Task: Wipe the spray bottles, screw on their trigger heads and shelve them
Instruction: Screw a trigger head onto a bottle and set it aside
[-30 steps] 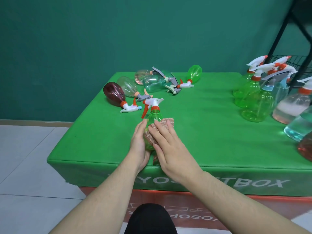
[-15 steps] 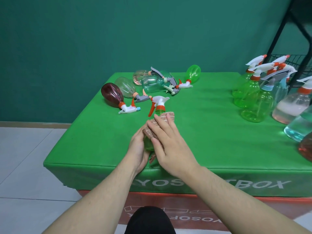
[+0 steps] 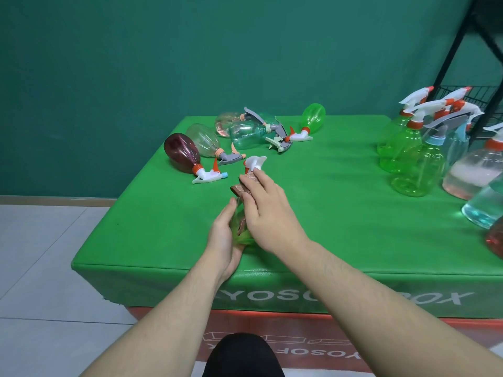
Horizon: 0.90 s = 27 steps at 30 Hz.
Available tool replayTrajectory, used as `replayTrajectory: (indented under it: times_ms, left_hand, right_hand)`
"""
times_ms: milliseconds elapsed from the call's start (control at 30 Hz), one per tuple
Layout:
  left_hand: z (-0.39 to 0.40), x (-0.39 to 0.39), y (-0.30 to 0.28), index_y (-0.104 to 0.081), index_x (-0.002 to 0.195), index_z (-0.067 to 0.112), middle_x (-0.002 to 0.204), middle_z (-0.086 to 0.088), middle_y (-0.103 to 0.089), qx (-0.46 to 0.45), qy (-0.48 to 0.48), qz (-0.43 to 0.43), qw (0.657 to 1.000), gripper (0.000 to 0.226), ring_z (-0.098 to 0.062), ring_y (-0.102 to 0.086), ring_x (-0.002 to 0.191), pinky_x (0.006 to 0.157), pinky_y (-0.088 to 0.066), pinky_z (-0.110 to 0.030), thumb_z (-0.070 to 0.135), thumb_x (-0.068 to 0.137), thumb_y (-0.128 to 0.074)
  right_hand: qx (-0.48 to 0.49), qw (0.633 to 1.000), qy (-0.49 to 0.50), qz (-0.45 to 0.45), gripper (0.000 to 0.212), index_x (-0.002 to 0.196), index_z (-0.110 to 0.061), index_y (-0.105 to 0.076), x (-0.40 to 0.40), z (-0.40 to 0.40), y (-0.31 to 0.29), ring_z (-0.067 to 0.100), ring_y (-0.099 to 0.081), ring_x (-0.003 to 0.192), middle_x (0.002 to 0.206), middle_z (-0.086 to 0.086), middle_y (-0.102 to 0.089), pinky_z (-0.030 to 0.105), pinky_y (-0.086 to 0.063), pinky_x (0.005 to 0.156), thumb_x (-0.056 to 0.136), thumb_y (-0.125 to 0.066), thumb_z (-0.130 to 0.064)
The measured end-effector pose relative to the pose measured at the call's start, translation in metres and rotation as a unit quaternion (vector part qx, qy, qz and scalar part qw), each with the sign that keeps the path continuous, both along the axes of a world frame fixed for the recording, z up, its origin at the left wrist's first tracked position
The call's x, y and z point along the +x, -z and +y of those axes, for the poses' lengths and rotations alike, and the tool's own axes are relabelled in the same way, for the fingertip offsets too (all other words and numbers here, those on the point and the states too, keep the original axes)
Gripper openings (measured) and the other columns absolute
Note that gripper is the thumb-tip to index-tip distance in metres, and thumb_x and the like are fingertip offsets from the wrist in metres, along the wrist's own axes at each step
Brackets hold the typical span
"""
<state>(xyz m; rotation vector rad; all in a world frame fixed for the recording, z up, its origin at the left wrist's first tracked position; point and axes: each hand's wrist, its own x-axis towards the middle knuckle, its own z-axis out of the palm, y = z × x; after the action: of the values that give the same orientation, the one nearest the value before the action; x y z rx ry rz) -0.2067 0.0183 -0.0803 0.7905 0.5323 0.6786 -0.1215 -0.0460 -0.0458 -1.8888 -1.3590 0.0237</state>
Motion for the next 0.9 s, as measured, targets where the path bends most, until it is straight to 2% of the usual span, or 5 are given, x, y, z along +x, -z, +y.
replayTrajectory:
  times_ms: [233, 433, 533, 667, 900]
  left_hand:
    - [-0.004, 0.001, -0.002, -0.073, 0.124, 0.017, 0.118, -0.008, -0.076, 0.013, -0.024, 0.045, 0.999, 0.036, -0.019, -0.073, 0.101, 0.091, -0.054, -0.035, 0.036, 0.107, -0.048]
    - [-0.005, 0.001, -0.003, -0.065, 0.133, 0.006, 0.115, -0.015, -0.076, -0.023, -0.026, 0.044, 0.998, 0.05, -0.025, -0.077, 0.093, 0.067, -0.062, -0.031, 0.044, 0.107, -0.046]
    - [-0.004, 0.0, -0.004, -0.061, 0.138, 0.005, 0.122, -0.018, -0.073, -0.041, -0.04, 0.033, 0.998, 0.066, -0.03, -0.073, 0.109, 0.083, -0.063, -0.037, 0.055, 0.095, -0.061]
    - [0.002, 0.001, 0.001, -0.053, 0.146, 0.01, 0.133, -0.02, -0.067, -0.022, -0.037, 0.015, 0.999, 0.115, -0.036, -0.067, 0.122, 0.1, -0.057, -0.047, 0.065, 0.053, -0.094]
    - [0.008, 0.002, 0.009, -0.055, 0.144, 0.005, 0.134, -0.023, -0.066, -0.002, -0.014, -0.017, 1.0, 0.105, -0.037, -0.063, 0.127, 0.115, -0.044, -0.054, 0.056, 0.061, -0.095]
  right_hand:
    - [0.081, 0.989, -0.017, -0.124, 0.046, 0.143, -0.003, -0.051, -0.008, -0.017, 0.017, 0.024, -0.028, 0.146, 0.149, 0.014, -0.047, 0.048, -0.023, 0.123, 0.104, -0.038, -0.022]
    - [-0.018, 0.994, -0.039, -0.103, 0.054, 0.157, -0.029, -0.029, -0.009, -0.039, 0.032, 0.025, -0.004, 0.156, 0.168, -0.004, -0.015, 0.053, -0.017, 0.124, 0.105, -0.023, -0.041]
    - [-0.02, 0.989, -0.051, -0.136, 0.05, 0.156, -0.033, -0.03, -0.013, -0.046, 0.038, 0.027, -0.007, 0.156, 0.168, -0.006, -0.016, 0.054, -0.019, 0.123, 0.106, -0.028, -0.039]
    - [-0.016, 0.989, -0.057, -0.135, 0.049, 0.155, -0.034, -0.031, -0.013, -0.05, 0.042, 0.028, -0.009, 0.156, 0.167, -0.006, -0.017, 0.054, -0.021, 0.123, 0.106, -0.032, -0.034]
    - [-0.004, 0.995, -0.048, -0.085, 0.051, 0.156, -0.037, -0.03, -0.015, -0.049, 0.037, 0.016, -0.001, 0.156, 0.168, -0.011, -0.014, 0.042, -0.012, 0.127, 0.105, -0.031, -0.04]
